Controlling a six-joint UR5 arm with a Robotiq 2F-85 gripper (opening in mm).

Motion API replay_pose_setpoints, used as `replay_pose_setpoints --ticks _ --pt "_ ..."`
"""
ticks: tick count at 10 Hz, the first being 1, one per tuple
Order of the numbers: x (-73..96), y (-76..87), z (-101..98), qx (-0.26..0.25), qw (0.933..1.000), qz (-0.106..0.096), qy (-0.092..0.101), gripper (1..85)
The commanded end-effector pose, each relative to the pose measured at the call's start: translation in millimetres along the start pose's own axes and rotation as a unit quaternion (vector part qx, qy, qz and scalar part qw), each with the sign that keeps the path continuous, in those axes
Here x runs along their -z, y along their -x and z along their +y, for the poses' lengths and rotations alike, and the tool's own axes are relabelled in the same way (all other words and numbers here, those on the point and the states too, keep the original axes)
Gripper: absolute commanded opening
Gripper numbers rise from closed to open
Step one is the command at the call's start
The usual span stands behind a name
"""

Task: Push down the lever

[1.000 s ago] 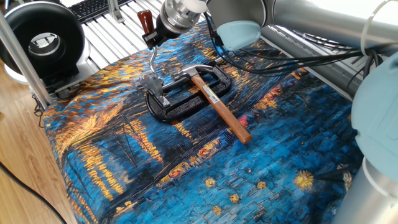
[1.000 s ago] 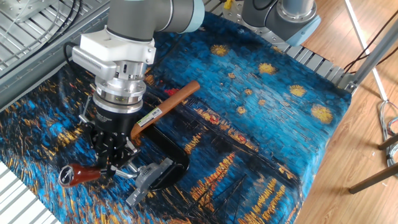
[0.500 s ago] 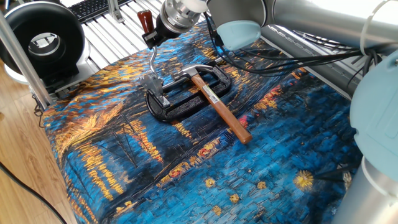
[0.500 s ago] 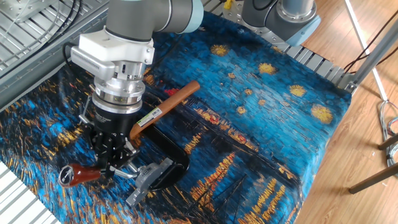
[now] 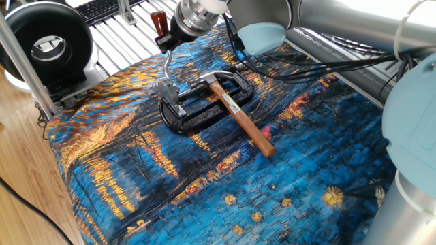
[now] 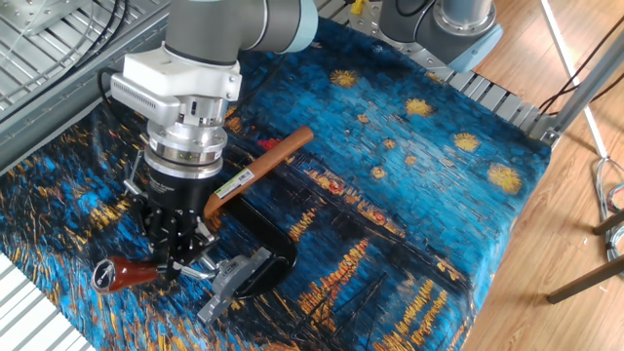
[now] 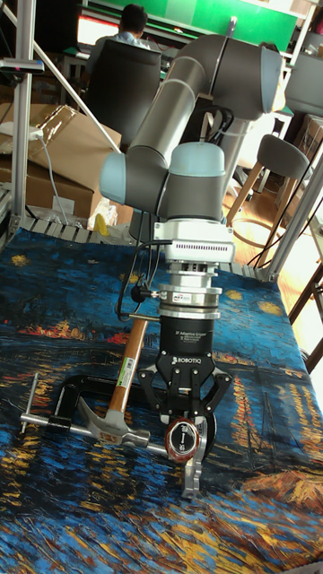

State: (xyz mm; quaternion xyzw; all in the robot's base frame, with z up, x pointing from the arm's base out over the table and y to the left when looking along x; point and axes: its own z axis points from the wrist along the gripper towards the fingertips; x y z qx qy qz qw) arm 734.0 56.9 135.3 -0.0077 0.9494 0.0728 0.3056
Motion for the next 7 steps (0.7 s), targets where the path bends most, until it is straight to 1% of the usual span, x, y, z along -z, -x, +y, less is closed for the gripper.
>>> replay_pose_setpoints --ticks 1,3,4,5,6,7 --pt "1.8 -2.7 -10.7 0.015 0.9998 0.005 -0.010 29.3" --pt "1.8 -11.8 -16.1 0.027 0.9992 0.022 -0.018 29.3" --pt "1.2 -14.8 -13.7 0.028 0.9991 0.029 -0.016 29.3" --pt "2.1 -13.3 -13.3 0.039 0.9986 0.029 -0.021 28.7" --pt "4.0 -5.4 -9.4 0.071 0.9969 0.022 -0.026 27.7" --pt "6.2 0.1 2.4 0.074 0.9968 0.017 -0.023 27.3"
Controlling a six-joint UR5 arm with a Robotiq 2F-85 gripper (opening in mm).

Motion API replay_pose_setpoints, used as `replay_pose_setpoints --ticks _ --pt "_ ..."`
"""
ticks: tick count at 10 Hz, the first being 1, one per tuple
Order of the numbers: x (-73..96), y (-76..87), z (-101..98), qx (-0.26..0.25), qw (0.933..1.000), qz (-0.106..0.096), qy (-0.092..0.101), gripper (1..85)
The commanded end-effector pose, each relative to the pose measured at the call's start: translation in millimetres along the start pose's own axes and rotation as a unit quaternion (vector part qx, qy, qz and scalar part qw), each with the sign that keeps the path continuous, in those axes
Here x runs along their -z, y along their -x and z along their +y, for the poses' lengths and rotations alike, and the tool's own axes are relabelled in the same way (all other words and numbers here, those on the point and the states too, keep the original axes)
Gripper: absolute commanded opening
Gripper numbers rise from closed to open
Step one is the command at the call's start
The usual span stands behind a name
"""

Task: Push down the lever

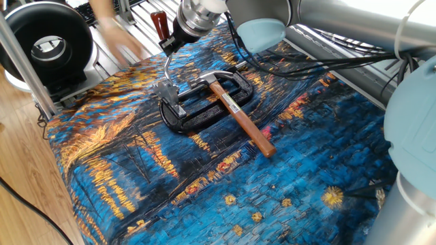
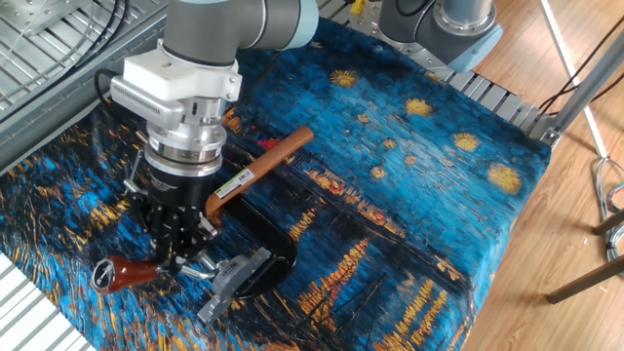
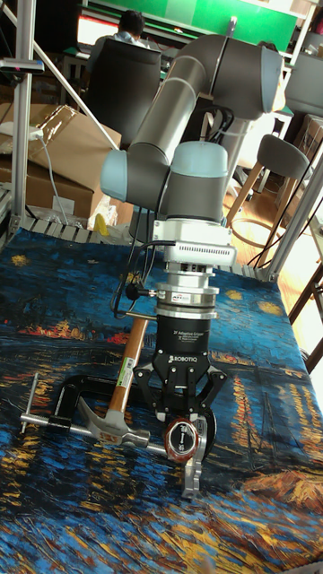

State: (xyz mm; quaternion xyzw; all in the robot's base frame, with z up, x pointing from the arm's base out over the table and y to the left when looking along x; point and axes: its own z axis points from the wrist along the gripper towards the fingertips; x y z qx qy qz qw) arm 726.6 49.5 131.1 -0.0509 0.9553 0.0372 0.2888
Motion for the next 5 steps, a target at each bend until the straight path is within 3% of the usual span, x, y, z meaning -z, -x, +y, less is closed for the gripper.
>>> replay_pose_setpoints --ticks 1,2,3,5 --pt "7.4 15.6 30.2 -0.006 0.9998 -0.007 0.016 26.3" --pt "7.3 22.6 43.0 -0.018 0.9995 -0.012 0.024 26.3" --pt "3.2 35.0 51.7 -0.013 0.9979 -0.035 0.052 27.3" --pt "3.2 44.7 37.8 0.017 0.9932 -0.079 0.084 32.7"
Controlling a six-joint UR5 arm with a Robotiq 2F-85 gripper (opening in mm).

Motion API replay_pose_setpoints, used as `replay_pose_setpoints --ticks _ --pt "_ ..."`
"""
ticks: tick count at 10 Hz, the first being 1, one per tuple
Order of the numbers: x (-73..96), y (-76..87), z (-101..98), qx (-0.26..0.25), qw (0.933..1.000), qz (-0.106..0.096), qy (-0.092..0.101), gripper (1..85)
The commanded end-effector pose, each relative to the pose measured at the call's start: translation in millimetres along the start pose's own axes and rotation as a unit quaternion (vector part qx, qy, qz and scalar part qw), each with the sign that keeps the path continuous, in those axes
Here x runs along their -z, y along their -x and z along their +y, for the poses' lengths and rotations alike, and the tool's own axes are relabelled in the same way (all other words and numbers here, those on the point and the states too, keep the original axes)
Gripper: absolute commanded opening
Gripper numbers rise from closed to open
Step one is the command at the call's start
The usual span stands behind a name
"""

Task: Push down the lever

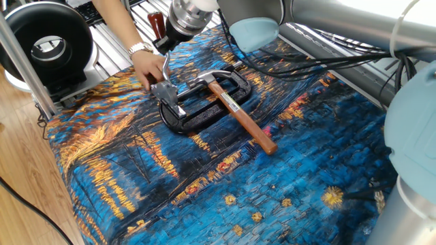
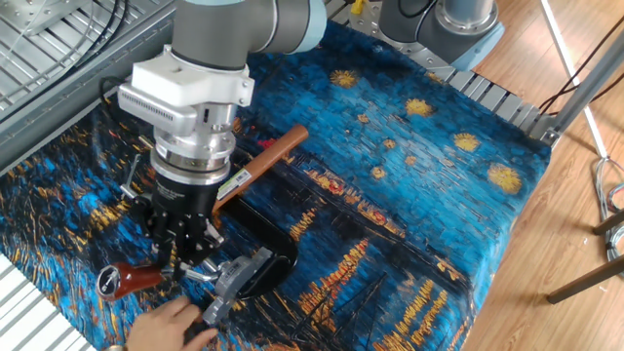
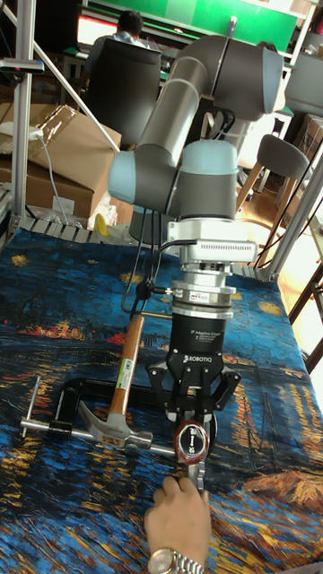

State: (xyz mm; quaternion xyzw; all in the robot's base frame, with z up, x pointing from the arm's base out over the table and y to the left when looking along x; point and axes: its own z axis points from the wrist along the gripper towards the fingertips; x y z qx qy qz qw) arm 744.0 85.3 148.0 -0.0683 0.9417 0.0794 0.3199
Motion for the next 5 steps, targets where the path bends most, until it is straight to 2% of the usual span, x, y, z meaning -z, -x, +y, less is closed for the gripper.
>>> replay_pose_setpoints --ticks 1,2,3,4,5 --pt "2.8 17.0 -1.8 0.019 0.9975 -0.052 0.044 36.3" --pt "2.3 13.1 -6.8 0.013 0.9983 -0.045 0.036 36.3" --pt "1.5 7.8 -16.0 0.016 0.9994 -0.030 0.012 34.7" --pt "1.2 -0.1 -20.2 0.006 0.9999 -0.014 0.004 32.3" --pt "1.5 -3.9 -25.9 0.006 0.9999 -0.007 -0.007 31.0"
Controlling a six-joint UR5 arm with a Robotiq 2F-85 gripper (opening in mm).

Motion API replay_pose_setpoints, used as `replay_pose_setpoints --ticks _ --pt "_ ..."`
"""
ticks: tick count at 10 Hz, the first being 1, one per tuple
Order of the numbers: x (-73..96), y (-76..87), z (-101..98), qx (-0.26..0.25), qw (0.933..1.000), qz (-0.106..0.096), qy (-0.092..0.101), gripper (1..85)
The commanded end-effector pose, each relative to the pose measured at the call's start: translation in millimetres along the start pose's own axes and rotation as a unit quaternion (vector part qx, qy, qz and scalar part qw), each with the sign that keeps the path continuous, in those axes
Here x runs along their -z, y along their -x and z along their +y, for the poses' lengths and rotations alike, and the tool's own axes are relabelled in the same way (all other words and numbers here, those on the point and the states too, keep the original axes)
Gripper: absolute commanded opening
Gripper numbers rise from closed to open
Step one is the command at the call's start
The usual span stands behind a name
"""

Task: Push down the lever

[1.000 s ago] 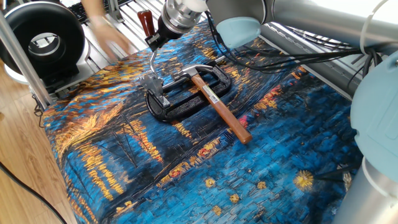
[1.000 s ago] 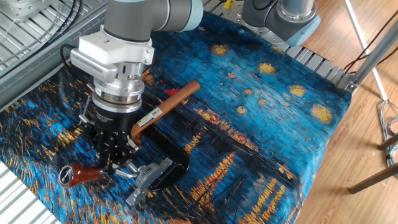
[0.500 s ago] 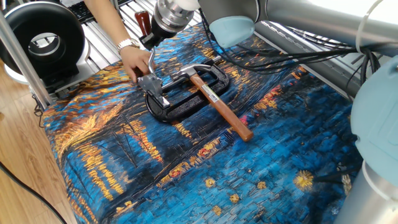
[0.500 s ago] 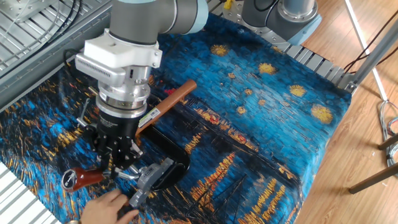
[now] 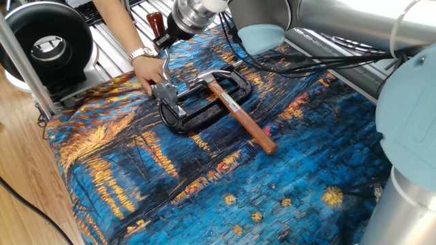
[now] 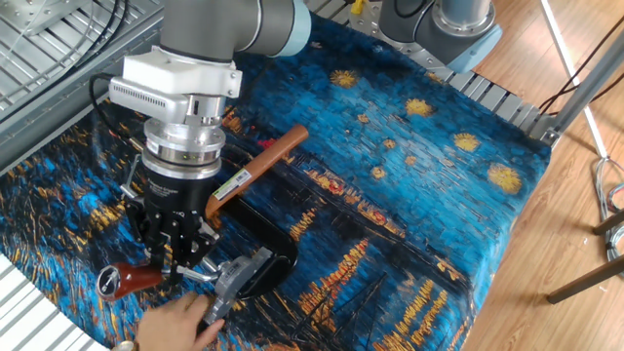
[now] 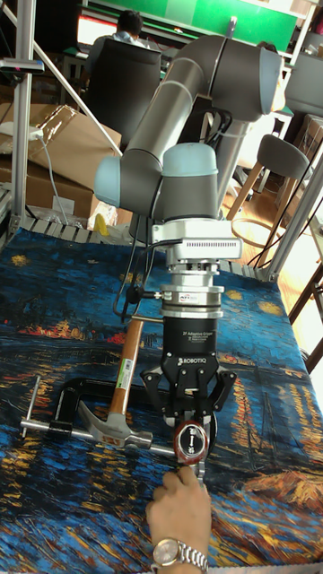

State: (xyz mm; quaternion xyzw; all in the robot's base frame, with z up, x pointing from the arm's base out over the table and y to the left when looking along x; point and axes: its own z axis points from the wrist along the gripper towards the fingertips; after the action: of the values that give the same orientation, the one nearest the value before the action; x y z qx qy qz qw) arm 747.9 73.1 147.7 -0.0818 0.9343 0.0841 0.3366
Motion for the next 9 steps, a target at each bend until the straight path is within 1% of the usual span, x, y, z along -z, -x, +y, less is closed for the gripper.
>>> replay_pose_setpoints --ticks 1,3,4,5,6,7,8,9 --pt "1.8 -8.6 -15.2 -0.008 0.9996 0.016 -0.022 30.0" --pt "1.8 -6.7 -10.7 -0.016 0.9995 0.016 -0.020 30.0" --pt "3.0 -5.5 -6.6 -0.022 0.9993 0.020 -0.024 29.0" --pt "4.2 -5.4 -4.5 -0.028 0.9986 0.027 -0.036 27.3" --pt "4.2 -4.5 -1.8 -0.032 0.9985 0.027 -0.036 26.0" --pt "4.2 -3.6 -2.5 -0.031 0.9989 0.022 -0.028 26.0" --pt "3.7 -5.1 -6.9 -0.028 0.9989 0.022 -0.029 26.3" --pt "2.7 -5.6 -10.6 -0.026 0.9988 0.023 -0.036 26.3"
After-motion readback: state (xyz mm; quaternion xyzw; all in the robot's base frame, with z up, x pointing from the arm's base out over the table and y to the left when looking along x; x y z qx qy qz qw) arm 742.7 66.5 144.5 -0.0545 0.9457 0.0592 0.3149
